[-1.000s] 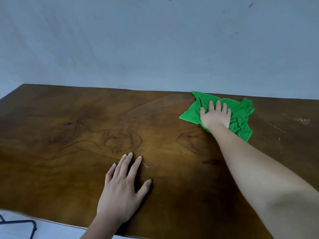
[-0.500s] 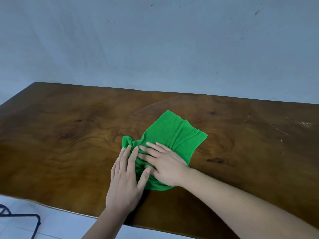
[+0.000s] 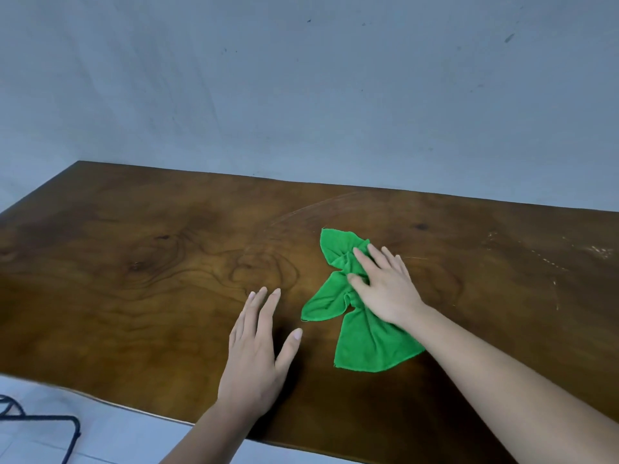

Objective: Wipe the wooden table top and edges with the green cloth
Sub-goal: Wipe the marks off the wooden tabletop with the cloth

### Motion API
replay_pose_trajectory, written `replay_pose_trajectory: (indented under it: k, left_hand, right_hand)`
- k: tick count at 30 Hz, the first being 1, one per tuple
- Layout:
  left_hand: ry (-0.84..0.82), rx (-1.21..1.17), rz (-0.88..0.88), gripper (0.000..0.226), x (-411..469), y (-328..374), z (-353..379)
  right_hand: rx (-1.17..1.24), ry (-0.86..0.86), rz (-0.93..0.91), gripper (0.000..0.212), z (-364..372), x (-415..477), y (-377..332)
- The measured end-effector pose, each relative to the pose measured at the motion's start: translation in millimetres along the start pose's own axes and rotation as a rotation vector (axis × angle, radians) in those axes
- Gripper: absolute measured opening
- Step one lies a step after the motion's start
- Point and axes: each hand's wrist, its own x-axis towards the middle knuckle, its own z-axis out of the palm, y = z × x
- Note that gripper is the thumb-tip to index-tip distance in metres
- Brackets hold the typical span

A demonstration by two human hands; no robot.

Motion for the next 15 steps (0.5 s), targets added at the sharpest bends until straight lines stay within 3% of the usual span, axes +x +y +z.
replay_pose_trajectory:
  k: [3, 6, 12, 15]
  left_hand:
    - [0.010, -0.079, -0.048, 0.076, 4.0, -2.8, -9.1]
    - [0.021, -0.042, -0.044, 0.075, 11.0, -15.1, -19.8]
    - [0.088, -0.032, -0.072, 0.080, 16.5, -44.9, -26.9]
    - [0.030, 0.048, -0.059, 0.083, 16.5, -40.5, -22.1]
  right_hand:
    - [-0.125, 0.016, -0.085, 0.081, 17.5, 20.3, -22.1]
    - [-0.201, 0.015, -0.206, 0.078, 29.7, 29.7, -64.5]
    - [-0.249, -0.138, -0.631, 0.068, 68.1, 54.7, -164.6]
    - [-0.216, -0.147, -0.655, 0.063, 68.6, 95.7, -180.4]
